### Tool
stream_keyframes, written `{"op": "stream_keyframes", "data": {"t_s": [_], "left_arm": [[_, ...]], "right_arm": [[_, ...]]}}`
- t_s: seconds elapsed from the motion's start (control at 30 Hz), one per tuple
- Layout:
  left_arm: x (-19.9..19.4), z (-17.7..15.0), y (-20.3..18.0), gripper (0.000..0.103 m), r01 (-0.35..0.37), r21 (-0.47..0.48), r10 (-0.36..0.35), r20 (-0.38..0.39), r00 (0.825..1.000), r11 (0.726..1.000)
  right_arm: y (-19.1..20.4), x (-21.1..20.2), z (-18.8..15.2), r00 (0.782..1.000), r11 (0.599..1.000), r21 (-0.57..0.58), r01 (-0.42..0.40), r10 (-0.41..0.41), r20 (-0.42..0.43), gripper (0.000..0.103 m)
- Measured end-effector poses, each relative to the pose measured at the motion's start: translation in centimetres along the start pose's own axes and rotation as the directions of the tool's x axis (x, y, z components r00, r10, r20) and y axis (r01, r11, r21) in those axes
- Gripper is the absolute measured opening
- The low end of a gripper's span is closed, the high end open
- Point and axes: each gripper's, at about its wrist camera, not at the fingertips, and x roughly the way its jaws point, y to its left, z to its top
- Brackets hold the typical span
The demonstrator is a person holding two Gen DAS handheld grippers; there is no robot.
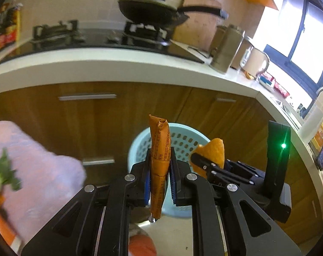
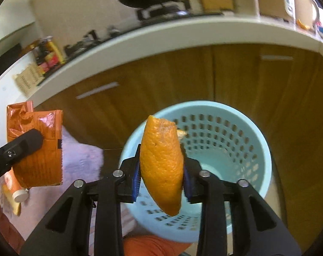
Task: Collect trash
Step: 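Carry both items over the blue wastebasket and open both tools to drop them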
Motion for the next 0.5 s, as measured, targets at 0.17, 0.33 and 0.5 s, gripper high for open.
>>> {"op": "stream_keyframes", "data": {"t_s": [0.17, 0.33, 0.5], "left_arm": [[4.0, 1.1, -0.8, 0.041, -0.008, 0.002, 0.008, -0.026, 1.0, 1.0], [5.7, 1.0, -1.3, 0.045, -0.006, 0.006, 0.006, -0.053, 0.999, 1.0], [5.8, 0.6, -1.8, 0.045, -0.017, 0.034, 0.02, -0.076, 0.997, 0.999]], "right_arm": [[-2.5, 0.8, 0.7, 1.0, 0.999, 0.05, 0.021, -0.021, -0.009, 0.055], [-4.0, 0.4, 0.7, 1.0, 0.996, 0.088, 0.025, -0.024, -0.01, 0.055], [-4.0, -0.7, 0.8, 1.0, 0.995, 0.097, 0.015, -0.016, 0.011, 0.055]]}}
